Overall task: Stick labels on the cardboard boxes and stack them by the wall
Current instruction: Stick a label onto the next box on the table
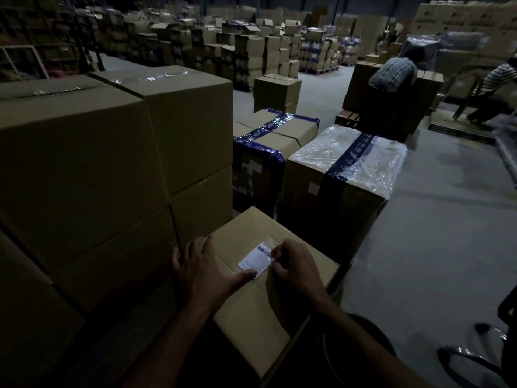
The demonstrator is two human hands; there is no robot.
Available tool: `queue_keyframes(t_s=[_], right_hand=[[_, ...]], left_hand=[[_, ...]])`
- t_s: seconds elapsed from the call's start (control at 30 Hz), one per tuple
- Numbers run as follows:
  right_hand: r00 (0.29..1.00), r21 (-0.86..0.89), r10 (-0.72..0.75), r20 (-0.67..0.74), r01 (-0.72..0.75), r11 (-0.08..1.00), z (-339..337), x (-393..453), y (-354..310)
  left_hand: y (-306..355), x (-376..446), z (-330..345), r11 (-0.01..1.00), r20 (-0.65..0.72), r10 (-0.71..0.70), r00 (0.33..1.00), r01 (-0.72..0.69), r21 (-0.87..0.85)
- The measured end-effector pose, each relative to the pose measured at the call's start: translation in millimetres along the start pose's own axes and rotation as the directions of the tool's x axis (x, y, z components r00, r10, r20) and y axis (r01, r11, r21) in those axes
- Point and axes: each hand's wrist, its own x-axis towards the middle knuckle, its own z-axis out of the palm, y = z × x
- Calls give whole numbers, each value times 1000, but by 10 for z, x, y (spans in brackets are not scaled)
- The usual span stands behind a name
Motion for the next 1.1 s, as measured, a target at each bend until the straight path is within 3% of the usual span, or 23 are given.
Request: queue_keyframes(t_s=[0.37, 0.83, 1.1], right_hand=[[1000, 44, 12, 0, -12, 999, -33, 4, -47], [994, 53, -40, 104, 35, 998, -44, 130, -130], [993, 100, 10, 118, -22, 995, -68, 127, -131]], left_hand=[[9, -16, -32, 1000, 7, 3, 1000, -3, -2], [-3, -10, -7, 1000, -2, 10, 1000, -10, 14], [-10, -17, -24, 1000, 22, 4, 1000, -4, -15]])
